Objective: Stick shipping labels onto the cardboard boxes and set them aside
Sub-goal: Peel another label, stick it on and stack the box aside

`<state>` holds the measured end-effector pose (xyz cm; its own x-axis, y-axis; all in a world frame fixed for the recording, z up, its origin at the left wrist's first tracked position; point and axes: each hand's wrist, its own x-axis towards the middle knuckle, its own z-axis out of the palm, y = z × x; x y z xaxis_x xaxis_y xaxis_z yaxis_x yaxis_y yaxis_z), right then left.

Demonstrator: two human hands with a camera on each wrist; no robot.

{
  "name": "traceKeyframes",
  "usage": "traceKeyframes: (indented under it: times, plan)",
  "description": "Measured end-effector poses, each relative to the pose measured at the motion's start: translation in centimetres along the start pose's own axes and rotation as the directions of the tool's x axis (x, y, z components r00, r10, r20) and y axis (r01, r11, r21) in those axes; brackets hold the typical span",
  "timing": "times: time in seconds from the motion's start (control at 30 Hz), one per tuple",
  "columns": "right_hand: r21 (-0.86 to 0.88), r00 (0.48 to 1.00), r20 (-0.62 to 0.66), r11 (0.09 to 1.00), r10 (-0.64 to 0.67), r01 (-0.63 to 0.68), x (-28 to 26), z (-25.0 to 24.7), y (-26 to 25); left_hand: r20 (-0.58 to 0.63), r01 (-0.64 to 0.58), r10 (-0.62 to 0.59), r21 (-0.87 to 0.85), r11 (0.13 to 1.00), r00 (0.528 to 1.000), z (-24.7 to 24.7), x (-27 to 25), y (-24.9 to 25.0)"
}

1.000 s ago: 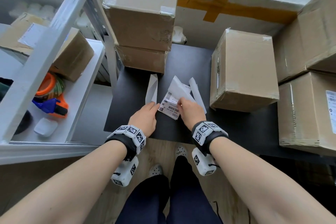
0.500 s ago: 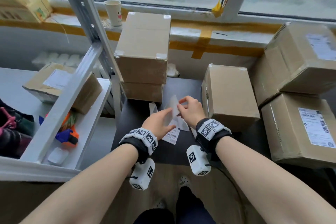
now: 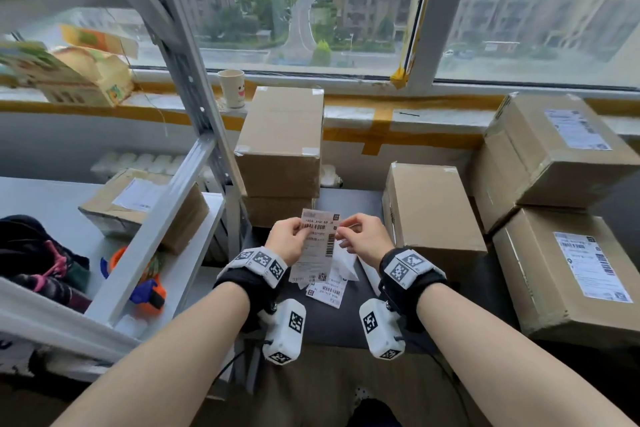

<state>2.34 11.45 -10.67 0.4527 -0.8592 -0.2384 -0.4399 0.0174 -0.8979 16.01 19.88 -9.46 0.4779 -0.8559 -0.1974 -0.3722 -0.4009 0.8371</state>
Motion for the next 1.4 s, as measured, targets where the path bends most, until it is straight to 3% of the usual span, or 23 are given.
traceKeyframes:
  times: [0.1,0.27,0.43,0.8,1.3,1.4]
  plan:
    - [-0.006,1.0,0.007,1.0,0.018,-0.017,-0.1,0.3,-0.1,0.02,0.032,-0.03,-0.126,0.991,0.999,-1.0,-0.3,0.5]
    - [0.063,0.975,0.219,0.997,0.025,-0.04,-0.5,0.7,-0.9,0.0,0.038,-0.039,-0.192,0.981,0.999,-1.9,-0.2,0.5]
    - [0.18,0.995,0.099,0.983,-0.001,-0.017,0.0,0.8,-1.0,0.048,0.121,-0.112,-0.267,0.956,0.993,-2.2,-0.7,-0.4]
    - [0.159,1.0,0.009,0.987,0.014,-0.016,1.1,1.1,-0.2,0.164,0.243,-0.198,-0.333,0.911,0.966,-2.5,-1.9,-1.1]
    - [0.129,0.999,-0.013,0.991,0.046,-0.044,0.7,1.5,0.1,0.17,0.263,-0.216,-0.338,0.904,0.962,-2.0,-2.4,-1.2]
    - [-0.002,0.989,-0.149,1.0,0.0,0.0,0.7,1.4,0.1,0.156,0.242,-0.201,-0.325,0.914,0.967,-1.9,-2.4,-1.1]
